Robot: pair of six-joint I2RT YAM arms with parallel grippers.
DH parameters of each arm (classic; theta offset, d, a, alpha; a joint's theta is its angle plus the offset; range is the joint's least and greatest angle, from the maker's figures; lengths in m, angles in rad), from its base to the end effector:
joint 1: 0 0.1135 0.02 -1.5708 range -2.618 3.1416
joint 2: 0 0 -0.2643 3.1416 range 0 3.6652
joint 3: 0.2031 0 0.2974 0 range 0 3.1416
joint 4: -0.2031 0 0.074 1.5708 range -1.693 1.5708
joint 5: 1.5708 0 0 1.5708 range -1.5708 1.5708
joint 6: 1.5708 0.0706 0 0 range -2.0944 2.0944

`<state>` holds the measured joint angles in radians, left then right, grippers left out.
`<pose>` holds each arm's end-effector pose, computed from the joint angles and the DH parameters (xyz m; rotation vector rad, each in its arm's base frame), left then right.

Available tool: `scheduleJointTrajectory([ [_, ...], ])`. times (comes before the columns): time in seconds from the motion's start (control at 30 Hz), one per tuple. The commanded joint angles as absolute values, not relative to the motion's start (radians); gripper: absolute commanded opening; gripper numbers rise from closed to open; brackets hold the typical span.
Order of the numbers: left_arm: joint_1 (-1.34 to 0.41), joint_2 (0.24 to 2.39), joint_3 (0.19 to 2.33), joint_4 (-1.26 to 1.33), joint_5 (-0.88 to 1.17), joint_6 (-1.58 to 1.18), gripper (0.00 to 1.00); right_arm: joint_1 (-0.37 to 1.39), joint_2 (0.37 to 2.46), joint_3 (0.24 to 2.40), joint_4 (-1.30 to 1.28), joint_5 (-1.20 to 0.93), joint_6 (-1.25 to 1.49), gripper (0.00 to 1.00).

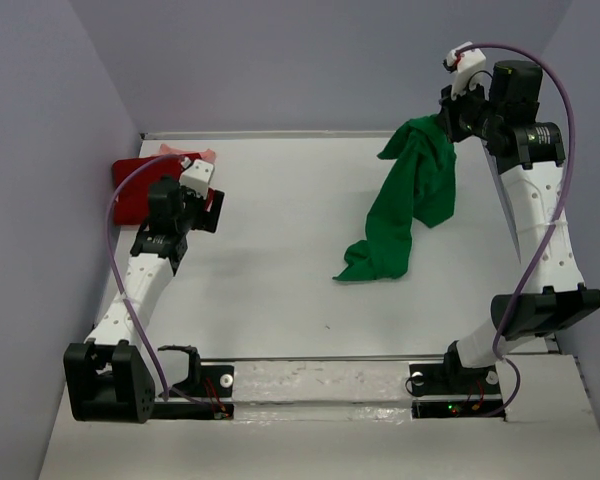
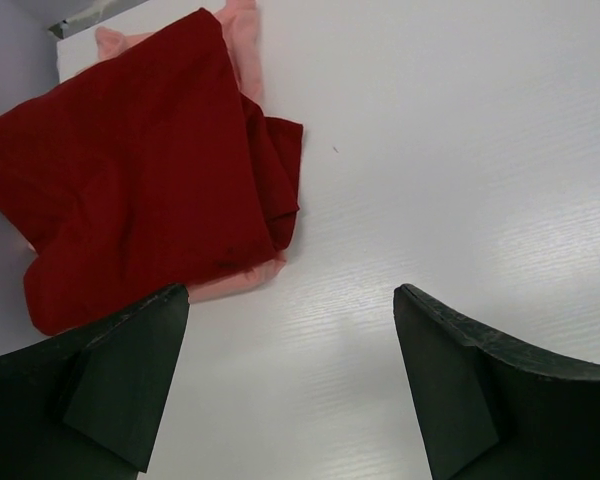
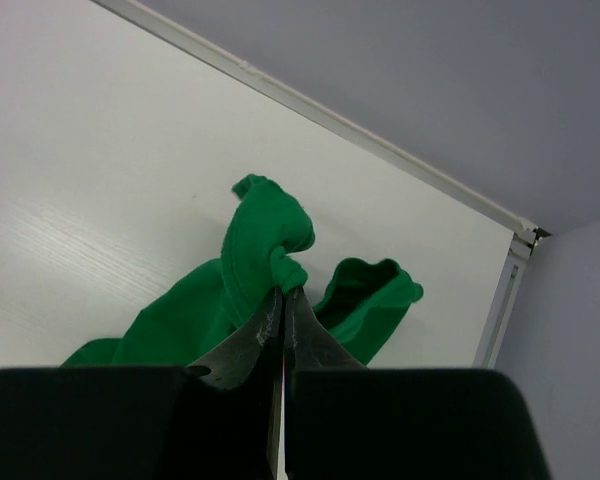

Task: Fold and stack the t-shirts
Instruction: Grab crumpled tshirt from the corner of the board with the right arm, then move the tshirt to the center of the board

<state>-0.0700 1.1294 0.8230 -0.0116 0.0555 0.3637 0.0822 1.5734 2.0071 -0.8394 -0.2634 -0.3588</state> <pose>0.3390 -0.0277 0.2766 0.4439 1.8382 0.1483 0.3876 0.0504 0.4985 -0.5941 1.8705 0.0789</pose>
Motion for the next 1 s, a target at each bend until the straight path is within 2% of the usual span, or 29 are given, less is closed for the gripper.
scheduleJointTrajectory([
  [0.0, -0.061, 1.126, 0.848, -0.040, 0.176, 0.338, 0.93, 0.081, 1.552, 2.043, -0.730, -0.235, -0.339, 0.00],
  [0.17, -0.087, 1.256, 0.908, -0.110, 0.452, 0.299, 0.89, 0.081, 1.533, 1.978, -0.721, -0.233, -0.341, 0.00],
  [0.27, -0.153, 1.357, 0.974, -0.174, 0.529, 0.299, 0.80, 0.081, 1.519, 1.915, -0.709, -0.219, -0.348, 0.00],
  [0.37, -0.267, 1.472, 1.048, -0.230, 0.604, 0.314, 0.73, 0.081, 1.519, 1.884, -0.698, -0.203, -0.357, 0.00],
  [0.53, -0.478, 1.600, 1.129, -0.301, 0.692, 0.341, 0.71, 0.081, 1.535, 1.861, -0.687, -0.153, -0.370, 0.00],
  [0.7, -0.615, 1.629, 1.134, -0.293, 0.706, 0.350, 0.70, 0.081, 1.555, 1.859, -0.687, -0.149, -0.367, 0.00],
  [0.97, -0.758, 1.689, 1.109, -0.233, 0.563, 0.385, 0.72, 0.081, 1.568, 1.845, -0.689, -0.149, -0.370, 0.00],
])
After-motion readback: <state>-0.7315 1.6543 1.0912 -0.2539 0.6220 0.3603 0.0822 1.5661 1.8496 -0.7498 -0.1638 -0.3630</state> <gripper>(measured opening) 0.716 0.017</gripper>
